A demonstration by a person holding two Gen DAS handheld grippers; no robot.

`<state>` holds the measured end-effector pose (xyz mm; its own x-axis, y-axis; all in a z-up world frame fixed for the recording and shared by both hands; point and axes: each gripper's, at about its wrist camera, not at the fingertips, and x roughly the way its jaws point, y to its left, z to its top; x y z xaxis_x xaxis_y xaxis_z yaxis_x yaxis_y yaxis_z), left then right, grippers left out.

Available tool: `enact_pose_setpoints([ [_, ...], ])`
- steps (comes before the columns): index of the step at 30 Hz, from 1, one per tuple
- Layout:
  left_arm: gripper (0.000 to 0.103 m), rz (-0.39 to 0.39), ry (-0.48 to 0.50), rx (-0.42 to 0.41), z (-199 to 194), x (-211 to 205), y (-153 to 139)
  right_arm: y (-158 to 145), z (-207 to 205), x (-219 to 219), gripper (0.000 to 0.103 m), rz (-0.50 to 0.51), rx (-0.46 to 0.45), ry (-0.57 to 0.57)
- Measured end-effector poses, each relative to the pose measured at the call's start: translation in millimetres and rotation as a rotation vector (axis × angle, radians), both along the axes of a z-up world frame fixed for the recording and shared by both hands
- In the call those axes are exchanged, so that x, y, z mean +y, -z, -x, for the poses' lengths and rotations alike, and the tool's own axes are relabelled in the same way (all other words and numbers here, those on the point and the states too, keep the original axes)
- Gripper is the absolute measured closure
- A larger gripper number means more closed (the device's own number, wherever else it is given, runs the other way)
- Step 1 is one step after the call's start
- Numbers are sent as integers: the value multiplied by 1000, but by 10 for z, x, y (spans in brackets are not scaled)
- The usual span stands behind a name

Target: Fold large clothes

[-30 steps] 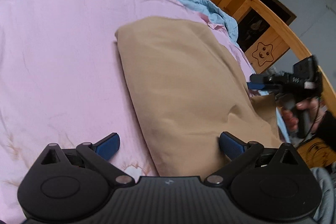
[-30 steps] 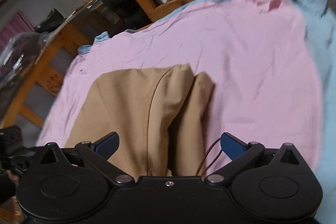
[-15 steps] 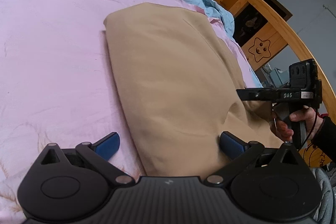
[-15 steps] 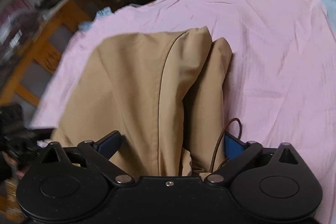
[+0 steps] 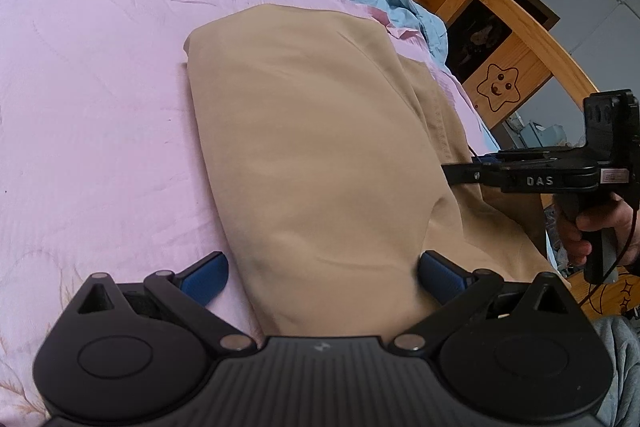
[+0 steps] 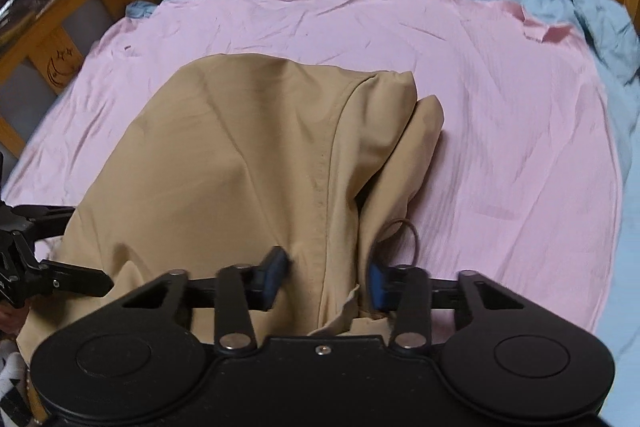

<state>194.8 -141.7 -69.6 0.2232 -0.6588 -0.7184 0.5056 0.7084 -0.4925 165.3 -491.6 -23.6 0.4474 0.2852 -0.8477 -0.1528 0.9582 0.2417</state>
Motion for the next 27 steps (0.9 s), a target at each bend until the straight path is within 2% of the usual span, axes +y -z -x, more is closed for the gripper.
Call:
enact_pose_setpoints([
  [2,3,-15,-3,9,-15,-28,-13,-30,5,29,81,24,-5,-6],
  [3,14,-14,-3,15,-23,-45,-37,-46,11,33,87,27,-9,-6],
  [4,17,-21,-12,24,-37,-63,-68,-57,14,40,90,25,-12,-2],
  [8,29,-84,-76,70,-94,-148,-149,-139,72,41,96,11,-32,20],
  [10,37,-97,-89,66,-98,-160,-218,-219,103,28,98,-20,-47,38],
  [13,43,-95,-90,74,-153,-160,-358,-406,131,24,98,-88,-68,54],
  [17,44,-99,-80,39,-301,-151,-596,-658,110,102,98,-130,-88,52],
  [22,45,-165,-51,-32,-626,-103,-988,-875,-125,76,98,-256,-92,146],
  [27,44,-244,-84,-14,-1116,63,-1105,-873,-568,277,98,-320,-92,188],
])
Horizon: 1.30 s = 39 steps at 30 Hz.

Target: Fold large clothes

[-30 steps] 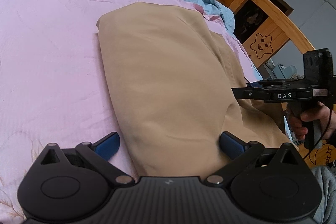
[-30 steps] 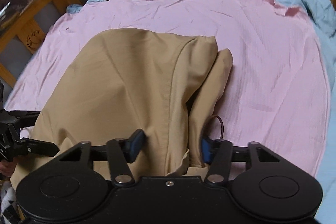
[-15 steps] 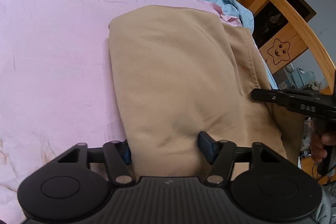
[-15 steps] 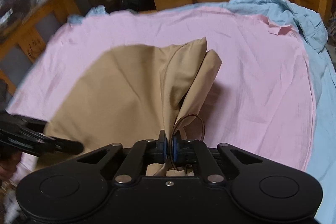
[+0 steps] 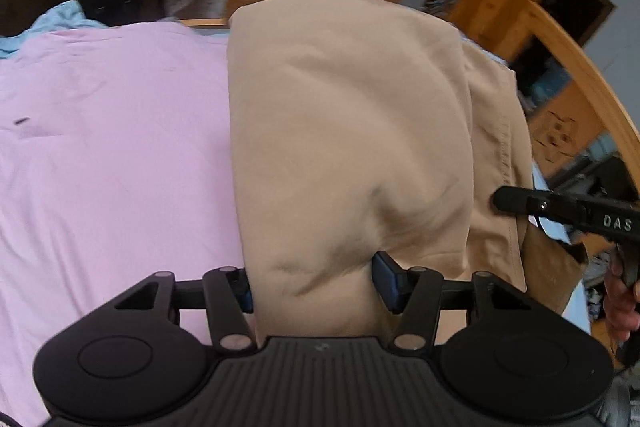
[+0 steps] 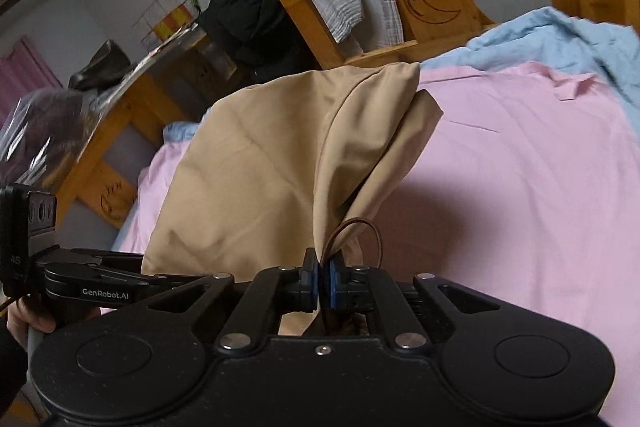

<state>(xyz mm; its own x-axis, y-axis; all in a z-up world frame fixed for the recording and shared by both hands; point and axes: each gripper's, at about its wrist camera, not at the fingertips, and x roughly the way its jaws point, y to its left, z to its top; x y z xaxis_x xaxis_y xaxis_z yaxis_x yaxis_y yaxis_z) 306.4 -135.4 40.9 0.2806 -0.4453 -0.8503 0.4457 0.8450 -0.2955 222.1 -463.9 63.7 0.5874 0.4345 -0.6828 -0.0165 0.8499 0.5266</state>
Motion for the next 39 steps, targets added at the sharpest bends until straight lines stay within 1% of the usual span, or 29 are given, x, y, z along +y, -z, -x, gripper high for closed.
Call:
enact_pose_setpoints([
  [1,44,-15,-11,1,-93,11,26,26,-93,38,98,-5,3,6],
  [5,42,-56,-50,2,-323,-11,212,193,-478,199,98,31,16,28],
  [7,39,-70,-84,5,-385,-32,336,288,-586,238,98,55,23,47],
  [9,39,-100,-116,5,-411,-52,452,399,-655,260,98,83,41,56],
  [10,37,-115,-132,3,-418,-46,502,454,-664,251,98,86,54,64],
  [11,34,-117,-140,3,-417,-40,533,502,-675,229,97,85,63,74],
  [12,32,-104,-141,-3,-416,-17,537,532,-676,203,96,82,64,80],
  [14,30,-84,-155,-28,-377,14,530,542,-662,169,92,91,52,83],
  [17,24,-48,-185,-61,-267,74,457,504,-588,140,82,136,19,66],
  [18,20,-34,-197,-79,-227,99,417,474,-545,143,73,147,1,61],
  [19,17,-22,-208,-104,-199,132,379,438,-494,145,69,158,-21,58],
  [20,16,-15,-216,-133,-144,152,332,397,-439,146,69,164,-46,53],
  [21,13,-11,-219,-159,-73,162,277,360,-390,157,68,170,-67,50],
  [23,9,-11,-224,-208,109,187,152,257,-254,198,60,188,-114,48],
  [25,5,-2,-224,-259,320,233,16,156,-112,249,49,203,-157,47],
  [27,1,12,-231,-310,510,294,-104,44,67,313,44,216,-209,45],
  [29,1,24,-253,-358,718,371,-231,-54,234,374,39,229,-250,51],
  [31,1,15,-277,-391,882,434,-339,-160,424,430,29,235,-293,61],
  [32,1,6,-288,-402,965,464,-396,-213,509,459,26,237,-315,70],
  [34,1,-7,-308,-425,1122,524,-483,-327,726,515,16,243,-371,104],
  [37,1,-23,-318,-463,1368,603,-576,-465,1043,597,6,269,-448,152],
  [39,0,-38,-322,-505,1548,647,-623,-534,1255,663,2,281,-491,180],
])
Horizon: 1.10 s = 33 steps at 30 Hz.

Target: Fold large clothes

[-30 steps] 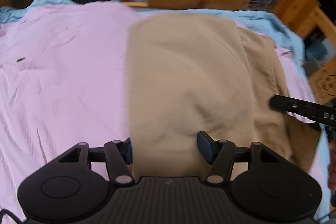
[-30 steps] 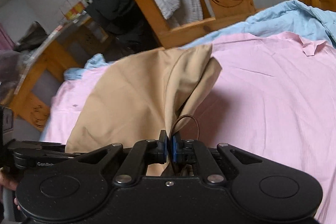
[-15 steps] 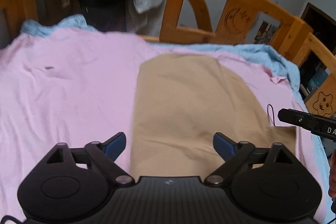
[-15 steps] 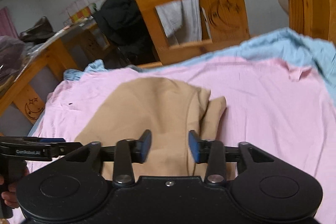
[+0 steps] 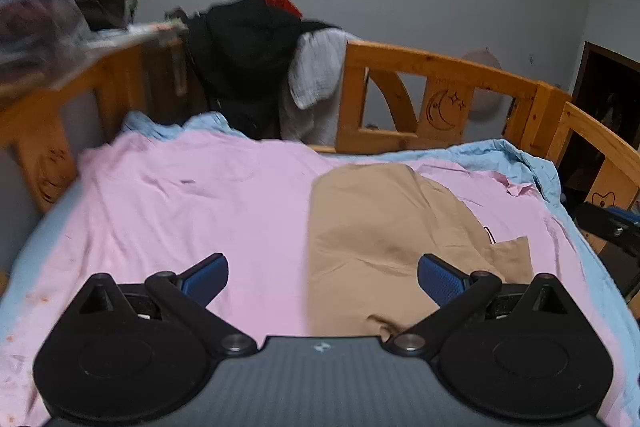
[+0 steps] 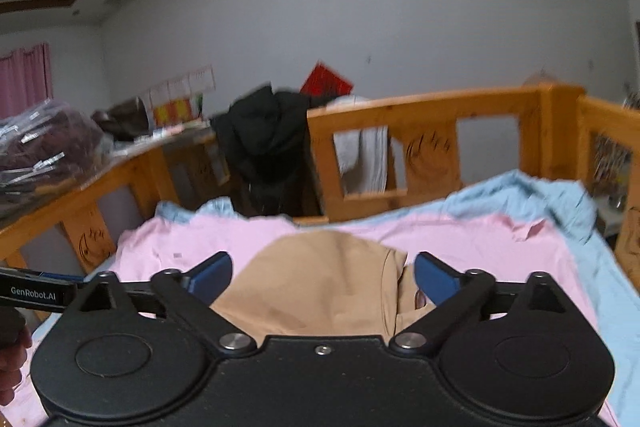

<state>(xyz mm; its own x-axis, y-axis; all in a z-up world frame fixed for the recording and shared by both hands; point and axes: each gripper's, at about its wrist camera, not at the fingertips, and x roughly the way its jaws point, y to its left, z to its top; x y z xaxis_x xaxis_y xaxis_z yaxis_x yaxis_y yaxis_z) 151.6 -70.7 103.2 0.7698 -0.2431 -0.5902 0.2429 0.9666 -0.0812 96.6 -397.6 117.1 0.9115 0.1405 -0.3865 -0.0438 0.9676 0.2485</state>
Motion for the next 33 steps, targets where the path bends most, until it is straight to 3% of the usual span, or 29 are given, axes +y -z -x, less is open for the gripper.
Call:
enact_pose_setpoints([
  [5,0,-83,5,-103,441,72,-50,-50,472,155,1,17,-41,25],
  [13,0,-159,12,-175,979,190,131,167,1109,396,1,46,19,51],
  [20,0,-130,-8,-105,1188,388,518,470,1475,563,1,143,69,81],
  [26,0,-132,-2,-72,1259,490,668,632,1485,578,1,86,158,52],
  [33,0,-149,7,-78,1275,476,669,680,1469,611,1,83,173,35],
])
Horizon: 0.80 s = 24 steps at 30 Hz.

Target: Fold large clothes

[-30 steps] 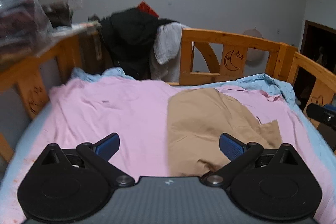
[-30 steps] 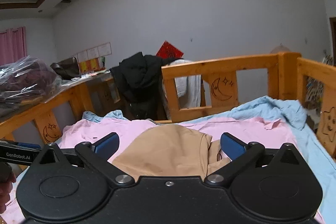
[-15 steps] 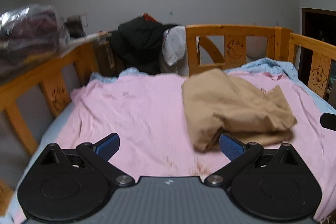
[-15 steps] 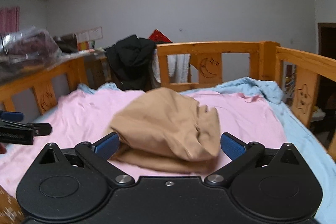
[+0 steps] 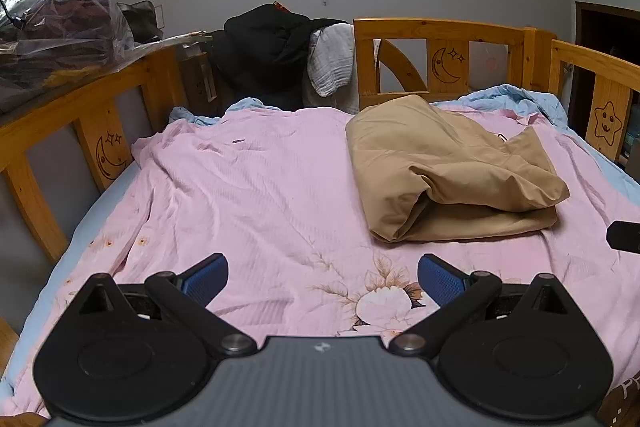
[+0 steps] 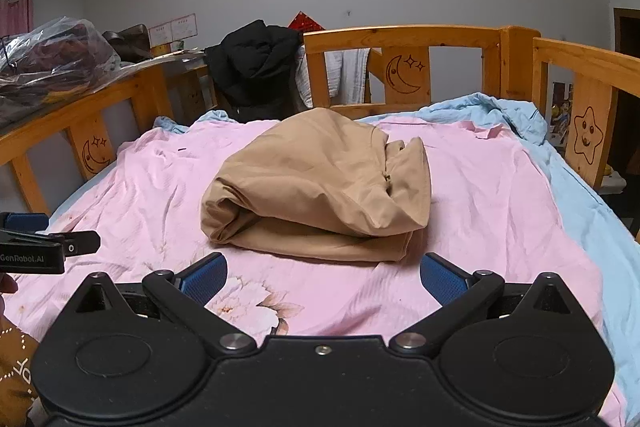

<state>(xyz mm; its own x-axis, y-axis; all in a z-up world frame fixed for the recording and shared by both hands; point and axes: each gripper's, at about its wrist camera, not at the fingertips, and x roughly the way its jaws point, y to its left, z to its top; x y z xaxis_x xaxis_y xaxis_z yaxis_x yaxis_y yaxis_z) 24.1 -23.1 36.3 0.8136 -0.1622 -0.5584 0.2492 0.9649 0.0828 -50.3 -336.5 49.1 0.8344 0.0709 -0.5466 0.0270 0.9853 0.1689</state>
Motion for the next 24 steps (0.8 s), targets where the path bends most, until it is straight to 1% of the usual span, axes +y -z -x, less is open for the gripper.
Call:
enact_pose_setpoints([
  [24,0,2,-5,-4,0,-10,-21,28,-5,-7,1,-6,12,0],
])
